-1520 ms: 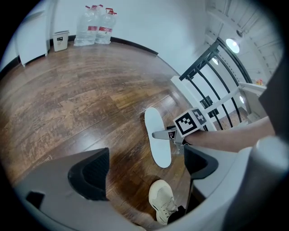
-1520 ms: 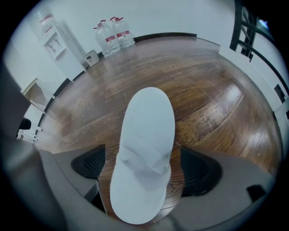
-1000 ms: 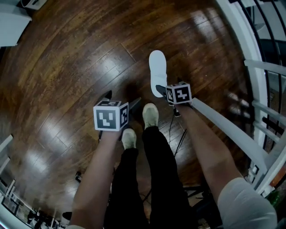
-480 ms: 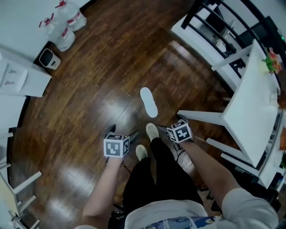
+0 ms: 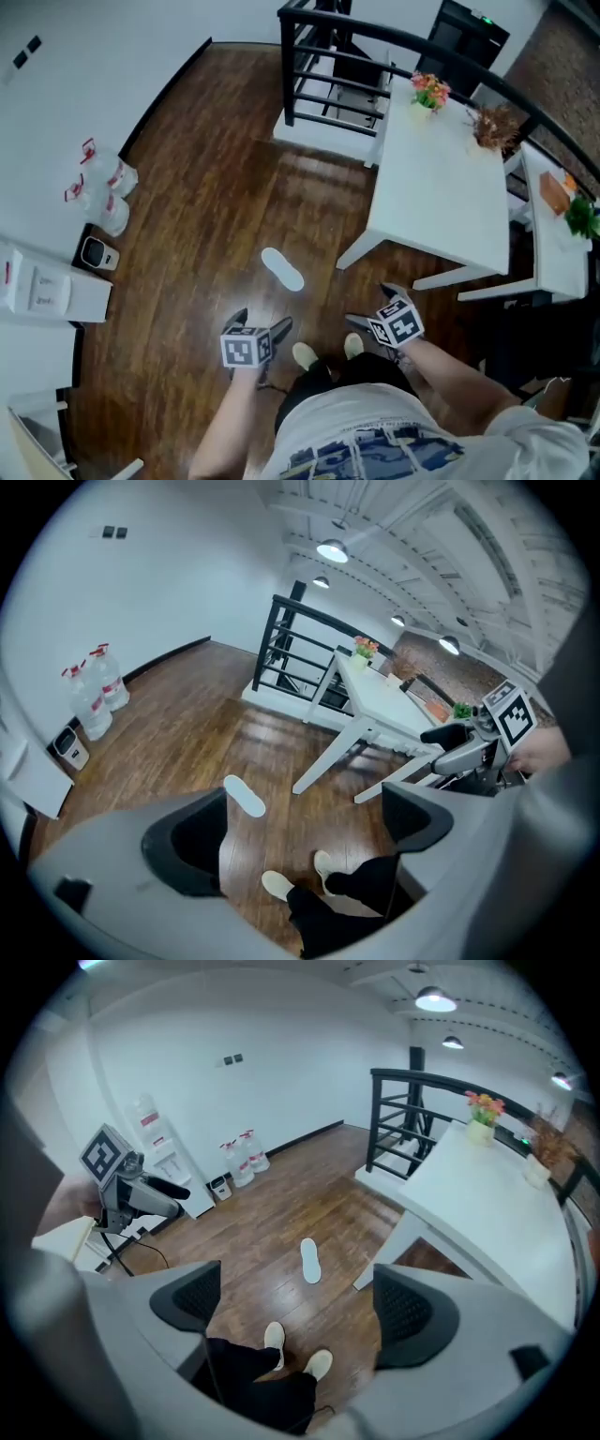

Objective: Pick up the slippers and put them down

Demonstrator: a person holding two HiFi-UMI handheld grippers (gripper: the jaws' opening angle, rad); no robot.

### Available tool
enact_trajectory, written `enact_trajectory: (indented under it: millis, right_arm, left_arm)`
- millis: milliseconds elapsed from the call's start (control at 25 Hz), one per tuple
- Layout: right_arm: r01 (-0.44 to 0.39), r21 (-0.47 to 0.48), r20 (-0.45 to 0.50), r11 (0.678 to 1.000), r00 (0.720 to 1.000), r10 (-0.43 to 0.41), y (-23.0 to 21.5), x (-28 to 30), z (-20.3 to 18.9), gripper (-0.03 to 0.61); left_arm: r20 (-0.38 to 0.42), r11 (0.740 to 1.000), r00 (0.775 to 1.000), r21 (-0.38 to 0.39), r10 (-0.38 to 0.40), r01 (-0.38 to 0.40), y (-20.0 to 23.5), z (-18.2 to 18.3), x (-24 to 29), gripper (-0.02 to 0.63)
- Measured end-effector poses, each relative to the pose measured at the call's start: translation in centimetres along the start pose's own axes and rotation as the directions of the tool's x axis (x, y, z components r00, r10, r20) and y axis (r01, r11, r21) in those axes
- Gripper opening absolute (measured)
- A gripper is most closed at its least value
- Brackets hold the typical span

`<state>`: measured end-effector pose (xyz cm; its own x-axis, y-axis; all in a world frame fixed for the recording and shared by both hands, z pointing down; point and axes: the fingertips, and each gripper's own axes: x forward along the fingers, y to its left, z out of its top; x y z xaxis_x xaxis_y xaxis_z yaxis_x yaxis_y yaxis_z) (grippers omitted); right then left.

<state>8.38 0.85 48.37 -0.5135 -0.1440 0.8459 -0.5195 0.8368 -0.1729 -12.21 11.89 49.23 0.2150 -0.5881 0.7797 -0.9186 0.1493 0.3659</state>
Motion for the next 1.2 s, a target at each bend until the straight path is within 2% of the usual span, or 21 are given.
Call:
enact_trajectory:
  millis: [240,400,520,680,840,1040,1200]
  right_arm:
    - [0.105,0.172,0.111,0.980,0.986,-0.125,-5.0,-12.0,-5.5,0.525]
    - [0.144,0.275,0.152,0.951,0.970,-0.190,-9.5,-19.7,-11.5,0.525]
    - [0.173,0.336,0.165,0.926,0.957,-0.238,-12.9,-24.7,-16.1,0.525]
    - [0.201,0.323,0.163,0.925,0.951,-0.263,-16.4,-29.4,-21.8,0.525]
    - [0.213,0.331,0.158,0.919,0.948,-0.277,-19.1,-32.9,-27.1,0.525]
    - [0.205,0.400,0.206,0.894,0.930,-0.305,-21.0,-36.6,-30.3,0.525]
    - [0.207,0.402,0.232,0.892,0.920,-0.317,-21.2,-38.6,-32.1,0.525]
  left_arm:
    - [0.013,0.984,0.997,0.164,-0.078,0.075,-9.6,2.3,-1.9,0.518]
    - [0.001,0.951,0.993,0.287,-0.116,0.111,-18.7,2.9,-1.5,0.518]
    - [-0.002,0.927,0.988,0.345,-0.156,0.147,-25.9,3.5,-0.7,0.518]
    - [-0.040,0.911,0.976,0.352,-0.214,0.215,-34.2,1.6,0.5,0.518]
    - [-0.045,0.895,0.977,0.393,-0.209,0.210,-39.8,-0.3,1.3,0.518]
    - [-0.043,0.882,0.974,0.418,-0.222,0.220,-44.9,-1.9,1.3,0.518]
    - [-0.060,0.872,0.974,0.436,-0.219,0.223,-47.3,-3.2,1.5,0.517]
